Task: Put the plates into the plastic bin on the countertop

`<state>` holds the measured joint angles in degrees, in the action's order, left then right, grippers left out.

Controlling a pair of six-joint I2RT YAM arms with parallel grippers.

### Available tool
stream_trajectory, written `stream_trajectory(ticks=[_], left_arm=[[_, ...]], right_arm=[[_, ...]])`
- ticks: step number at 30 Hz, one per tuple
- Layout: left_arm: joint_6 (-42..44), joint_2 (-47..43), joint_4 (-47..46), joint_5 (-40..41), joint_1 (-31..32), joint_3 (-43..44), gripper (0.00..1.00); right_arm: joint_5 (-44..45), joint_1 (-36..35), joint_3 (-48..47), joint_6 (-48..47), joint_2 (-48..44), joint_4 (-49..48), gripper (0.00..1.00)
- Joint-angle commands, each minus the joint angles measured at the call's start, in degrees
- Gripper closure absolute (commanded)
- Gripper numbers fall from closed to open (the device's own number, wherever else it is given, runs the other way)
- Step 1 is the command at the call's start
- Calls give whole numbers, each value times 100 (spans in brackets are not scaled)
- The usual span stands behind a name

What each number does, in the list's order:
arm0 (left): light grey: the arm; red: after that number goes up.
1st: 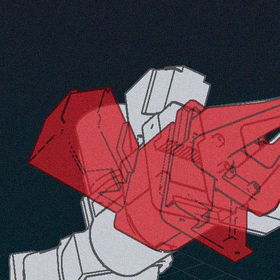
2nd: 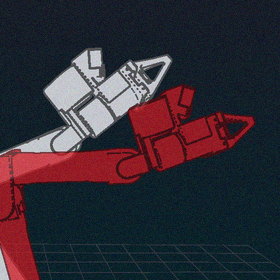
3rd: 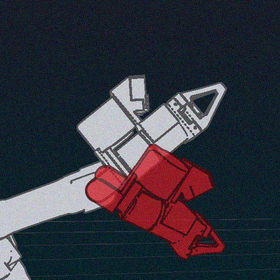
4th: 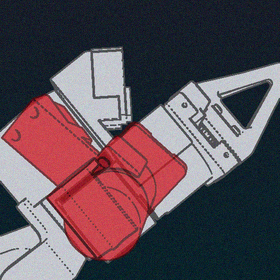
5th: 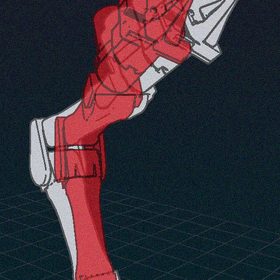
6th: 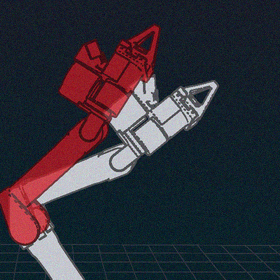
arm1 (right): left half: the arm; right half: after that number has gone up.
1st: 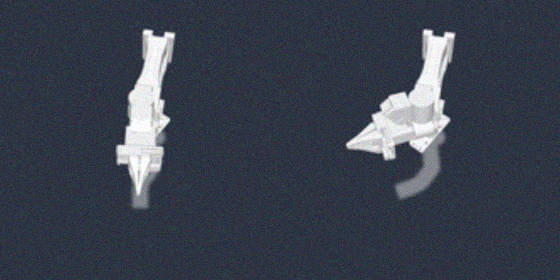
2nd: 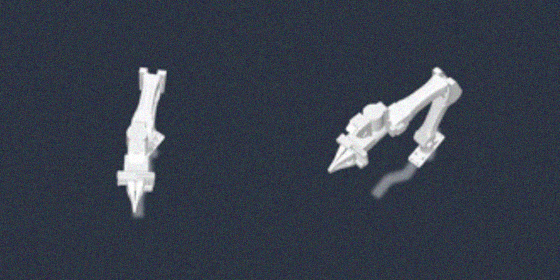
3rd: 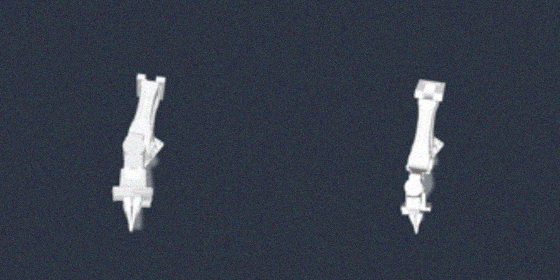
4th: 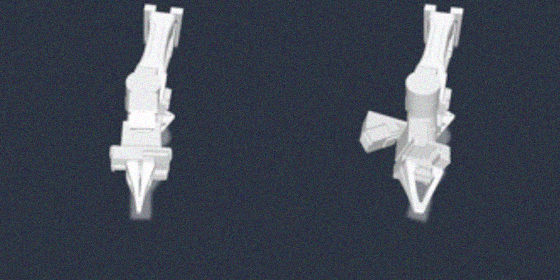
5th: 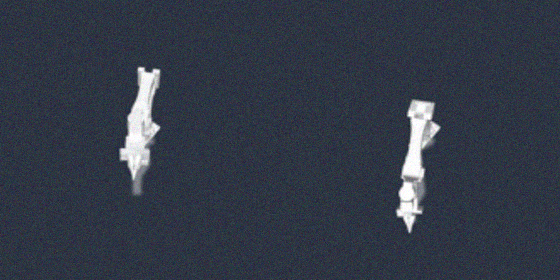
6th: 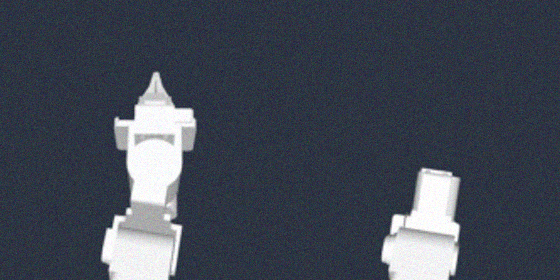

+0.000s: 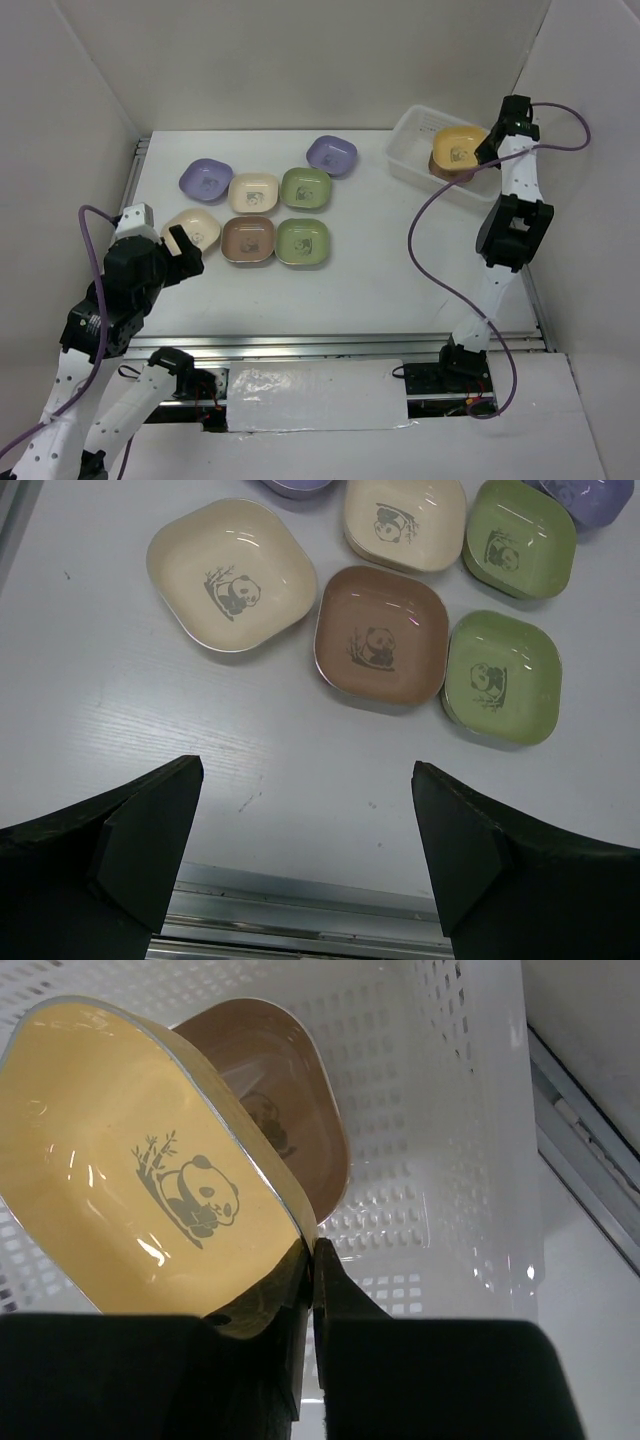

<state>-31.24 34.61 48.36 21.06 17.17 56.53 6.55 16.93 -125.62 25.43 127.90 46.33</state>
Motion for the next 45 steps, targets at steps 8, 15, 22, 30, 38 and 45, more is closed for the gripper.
stream_trajectory(ticks=[8,15,22,30,38,45], left_arm=[[127,-104,-222,-23,85,-19,1],[119,-147,-222,3,76,-19,1],[92,-69,-204,65,76,-11,1],[75,-42,-195,100,76,-11,1],[75,-60,-195,109,76,-2,1],[74,-121,-195,118,76,-11,1]], right_arm=[[40,-251,-77,14,-37,-563,26],[776,-1521,810,-56,-2082,-932,0],[823,-3642,3285,681,-3305,-1405,2],[330,-5102,4475,1192,-2894,-1618,8],[-197,-5393,4872,1579,-1760,-1978,31],[-30,-5209,5406,1729,-2240,-1987,96]])
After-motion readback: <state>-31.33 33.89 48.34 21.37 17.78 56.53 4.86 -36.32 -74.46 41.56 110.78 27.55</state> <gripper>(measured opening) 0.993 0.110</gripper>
